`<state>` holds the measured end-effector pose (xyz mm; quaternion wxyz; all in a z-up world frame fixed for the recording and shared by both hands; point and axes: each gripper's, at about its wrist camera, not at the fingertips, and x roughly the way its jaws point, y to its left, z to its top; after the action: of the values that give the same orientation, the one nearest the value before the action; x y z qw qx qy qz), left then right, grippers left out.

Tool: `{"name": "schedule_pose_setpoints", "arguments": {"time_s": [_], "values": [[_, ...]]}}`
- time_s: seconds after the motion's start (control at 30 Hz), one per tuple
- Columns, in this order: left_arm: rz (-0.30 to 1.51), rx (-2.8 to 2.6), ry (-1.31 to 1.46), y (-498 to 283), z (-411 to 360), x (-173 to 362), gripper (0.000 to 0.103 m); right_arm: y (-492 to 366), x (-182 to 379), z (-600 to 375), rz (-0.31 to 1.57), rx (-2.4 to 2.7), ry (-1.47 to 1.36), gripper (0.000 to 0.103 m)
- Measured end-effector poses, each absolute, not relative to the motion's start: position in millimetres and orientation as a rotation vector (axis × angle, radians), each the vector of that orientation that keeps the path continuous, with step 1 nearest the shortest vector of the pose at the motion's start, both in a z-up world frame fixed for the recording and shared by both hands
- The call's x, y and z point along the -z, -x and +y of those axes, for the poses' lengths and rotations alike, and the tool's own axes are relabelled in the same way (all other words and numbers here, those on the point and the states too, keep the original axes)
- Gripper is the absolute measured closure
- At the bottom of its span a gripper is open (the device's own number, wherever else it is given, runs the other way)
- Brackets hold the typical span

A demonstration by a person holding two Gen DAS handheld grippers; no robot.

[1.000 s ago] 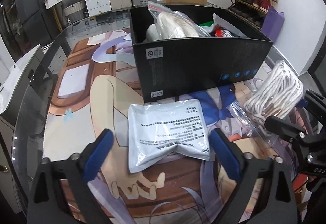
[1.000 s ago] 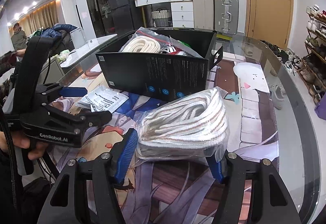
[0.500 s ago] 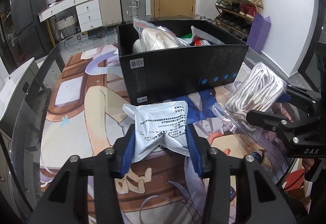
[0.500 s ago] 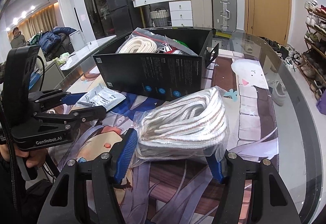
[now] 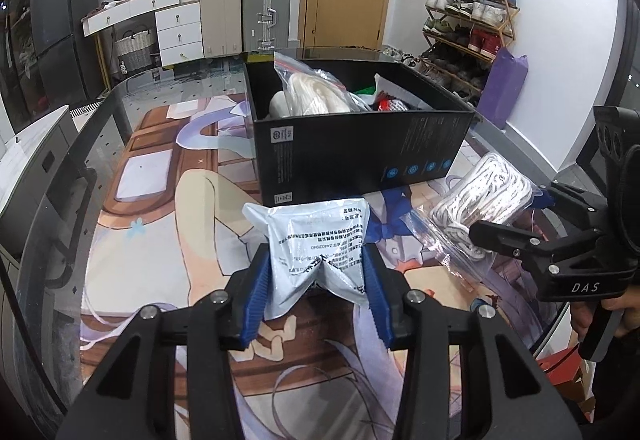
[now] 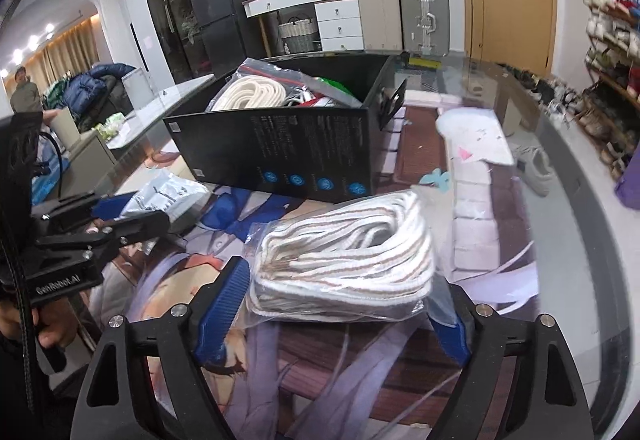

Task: Organize soft objects
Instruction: 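Carry the bagged rope and white packet over the black box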

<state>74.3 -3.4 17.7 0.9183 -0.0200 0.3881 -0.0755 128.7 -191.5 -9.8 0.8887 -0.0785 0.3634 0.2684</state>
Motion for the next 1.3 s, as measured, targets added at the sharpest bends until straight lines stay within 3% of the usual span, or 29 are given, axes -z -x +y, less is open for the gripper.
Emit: {"name": "schedule_pose_setpoints", "arguments": {"time_s": [0.3,0.87,1.3], "values": [[0.789,0.160,0.053,-76,-5,-19,0.060,-133,1,-208,0.740,-0.530,0.112,0.011],[0.757,0.171,0.091,-72,10,-26,0.060,-94,9,-183,0.752,-0.611,0.200,0.011],[0.739,0.157,0.113,-70,18,-30,0.060,-149,2,-166,0.780,-0.623,0.194,0.011]]}}
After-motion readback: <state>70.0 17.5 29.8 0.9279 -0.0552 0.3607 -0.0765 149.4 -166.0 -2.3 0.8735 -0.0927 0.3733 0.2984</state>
